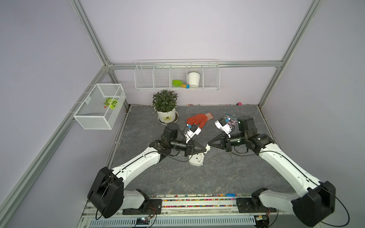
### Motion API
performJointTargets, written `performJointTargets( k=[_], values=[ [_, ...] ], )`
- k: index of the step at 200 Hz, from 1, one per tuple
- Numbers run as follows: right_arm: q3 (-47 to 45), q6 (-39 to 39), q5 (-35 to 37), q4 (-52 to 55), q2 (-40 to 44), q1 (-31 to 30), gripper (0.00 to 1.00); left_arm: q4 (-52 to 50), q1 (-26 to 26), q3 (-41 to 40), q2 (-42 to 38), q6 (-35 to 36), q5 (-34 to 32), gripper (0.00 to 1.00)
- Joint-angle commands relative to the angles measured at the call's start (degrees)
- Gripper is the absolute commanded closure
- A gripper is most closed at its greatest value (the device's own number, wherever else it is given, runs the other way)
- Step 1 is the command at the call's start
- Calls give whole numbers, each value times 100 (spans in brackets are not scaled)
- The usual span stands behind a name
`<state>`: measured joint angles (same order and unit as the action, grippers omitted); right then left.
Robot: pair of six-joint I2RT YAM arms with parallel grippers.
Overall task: Remove the battery from the alarm
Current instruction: Pick up the cover from the center of the board.
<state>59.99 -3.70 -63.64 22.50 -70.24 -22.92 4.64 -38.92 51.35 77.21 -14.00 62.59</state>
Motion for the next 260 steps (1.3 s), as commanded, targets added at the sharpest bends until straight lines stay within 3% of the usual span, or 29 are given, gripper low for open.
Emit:
performJointTargets(
  k=[1,14,29,50,87,112,182,260],
  values=[
    [165,-226,271,-8,102,45,78,238,-25,42,-15,-155,-115,100],
    [1,-825,392,-446,257,296,61,681,-25,-181,-139,-566,-406,100],
    [-440,-2024,352,-1558,466,721,54,1260,-20,-500,-290,-1135,-844,100],
    [-1338,-3890,528,-3440,752,1059,53,1869,-19,-942,-457,-2004,-1782,100],
    [-2295,-5652,699,-5530,776,934,57,3066,-22,-1502,-384,-3712,-2605,100],
    [-2427,-5835,857,-5626,583,619,63,3390,-34,-1543,-287,-4105,-2581,100],
    [-2239,-5787,1133,-5686,10,114,71,2986,-63,-1154,-112,-3963,-2330,100],
    [-2114,-5690,1171,-5639,-197,-44,77,2996,-140,-1138,13,-3935,-2304,100]
  ],
)
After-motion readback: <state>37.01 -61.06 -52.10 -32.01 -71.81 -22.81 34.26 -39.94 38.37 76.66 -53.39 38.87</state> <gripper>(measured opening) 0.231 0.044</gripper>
